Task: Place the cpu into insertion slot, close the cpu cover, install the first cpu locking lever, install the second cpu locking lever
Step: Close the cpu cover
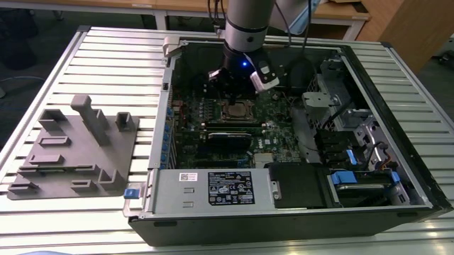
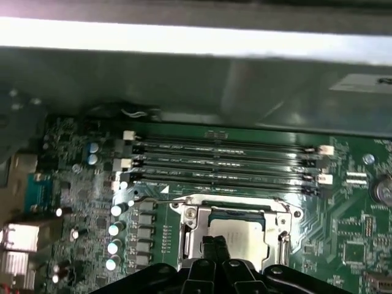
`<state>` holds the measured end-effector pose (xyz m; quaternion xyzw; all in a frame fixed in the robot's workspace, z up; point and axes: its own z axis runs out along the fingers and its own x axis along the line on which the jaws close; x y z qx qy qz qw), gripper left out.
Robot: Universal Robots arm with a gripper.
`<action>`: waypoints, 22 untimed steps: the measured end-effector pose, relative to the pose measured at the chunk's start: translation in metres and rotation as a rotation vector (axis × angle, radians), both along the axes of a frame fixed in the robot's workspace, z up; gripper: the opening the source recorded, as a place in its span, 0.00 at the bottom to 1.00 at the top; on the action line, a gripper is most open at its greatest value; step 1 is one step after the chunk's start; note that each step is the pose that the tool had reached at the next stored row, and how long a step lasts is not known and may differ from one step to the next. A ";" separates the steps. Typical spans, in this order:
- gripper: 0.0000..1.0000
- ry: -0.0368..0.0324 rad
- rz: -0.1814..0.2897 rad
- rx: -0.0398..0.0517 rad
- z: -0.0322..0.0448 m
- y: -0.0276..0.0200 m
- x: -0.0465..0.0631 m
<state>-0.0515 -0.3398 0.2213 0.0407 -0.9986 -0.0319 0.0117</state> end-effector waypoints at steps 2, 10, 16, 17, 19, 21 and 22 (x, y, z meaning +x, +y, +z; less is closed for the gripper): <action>0.11 0.0000 0.029 0.0000 0.0000 0.0000 0.000; 0.11 0.0000 0.150 0.0000 -0.0002 0.0000 0.000; 0.11 0.0000 0.270 0.0001 -0.0004 0.0000 0.000; 0.11 0.0000 0.284 0.0002 -0.0004 0.0000 0.000; 0.11 0.0000 0.313 0.0003 -0.0005 0.0000 0.000; 0.11 -0.0001 0.342 0.0005 -0.0005 0.0000 0.000; 0.11 -0.0001 0.357 0.0006 -0.0006 0.0000 0.000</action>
